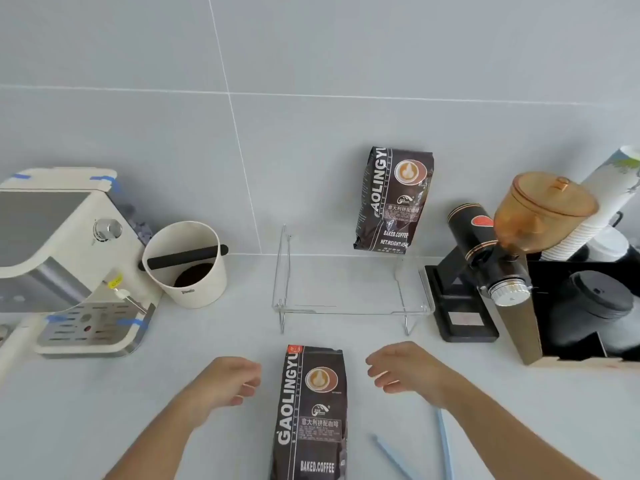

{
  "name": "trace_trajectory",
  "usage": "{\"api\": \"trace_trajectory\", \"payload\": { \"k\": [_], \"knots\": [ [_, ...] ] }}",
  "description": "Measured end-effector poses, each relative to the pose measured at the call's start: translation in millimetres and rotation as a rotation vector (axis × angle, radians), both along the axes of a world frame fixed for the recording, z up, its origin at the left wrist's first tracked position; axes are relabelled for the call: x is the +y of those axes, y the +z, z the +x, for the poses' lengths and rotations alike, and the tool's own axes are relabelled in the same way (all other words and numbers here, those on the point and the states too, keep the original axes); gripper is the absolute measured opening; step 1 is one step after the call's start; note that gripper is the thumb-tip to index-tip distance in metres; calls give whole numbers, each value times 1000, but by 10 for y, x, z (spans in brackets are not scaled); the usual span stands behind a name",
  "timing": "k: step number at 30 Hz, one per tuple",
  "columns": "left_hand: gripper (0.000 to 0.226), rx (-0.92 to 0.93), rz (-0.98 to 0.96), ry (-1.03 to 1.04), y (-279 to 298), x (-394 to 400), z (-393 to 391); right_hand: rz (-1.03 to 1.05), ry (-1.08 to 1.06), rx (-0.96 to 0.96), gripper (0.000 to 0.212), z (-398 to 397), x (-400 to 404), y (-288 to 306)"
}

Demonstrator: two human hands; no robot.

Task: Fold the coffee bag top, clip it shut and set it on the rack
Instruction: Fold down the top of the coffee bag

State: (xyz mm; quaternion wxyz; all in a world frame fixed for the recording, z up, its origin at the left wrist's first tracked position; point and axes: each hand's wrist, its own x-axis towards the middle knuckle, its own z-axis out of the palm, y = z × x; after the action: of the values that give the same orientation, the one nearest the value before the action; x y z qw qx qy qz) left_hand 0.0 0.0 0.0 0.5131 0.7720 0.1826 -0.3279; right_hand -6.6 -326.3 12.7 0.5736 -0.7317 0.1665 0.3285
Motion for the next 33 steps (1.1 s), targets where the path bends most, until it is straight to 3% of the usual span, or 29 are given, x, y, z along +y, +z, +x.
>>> {"api": "trace_trajectory", "payload": {
  "k": [6,12,16,21,28,33],
  "knots": [
    [23,31,-85,187,-257,-243,90,8,-127,44,24,26,179,-230],
    [17,50,-116,170,-296,-456,116,-58,-92,48,19,65,355,-390],
    [28,64,-154,191,-395,-527,147,-68,-75,63,23,126,448,-459],
    [18,10,-172,250,-450,-594,172,-82,-66,52,10,134,560,-521],
    [18,-12,-246,325,-351,-570,145,-12,-153,5,17,71,604,-479],
    [19,-57,-341,327,-165,-508,4,-19,-195,-139,33,-83,655,-334]
  ]
}}
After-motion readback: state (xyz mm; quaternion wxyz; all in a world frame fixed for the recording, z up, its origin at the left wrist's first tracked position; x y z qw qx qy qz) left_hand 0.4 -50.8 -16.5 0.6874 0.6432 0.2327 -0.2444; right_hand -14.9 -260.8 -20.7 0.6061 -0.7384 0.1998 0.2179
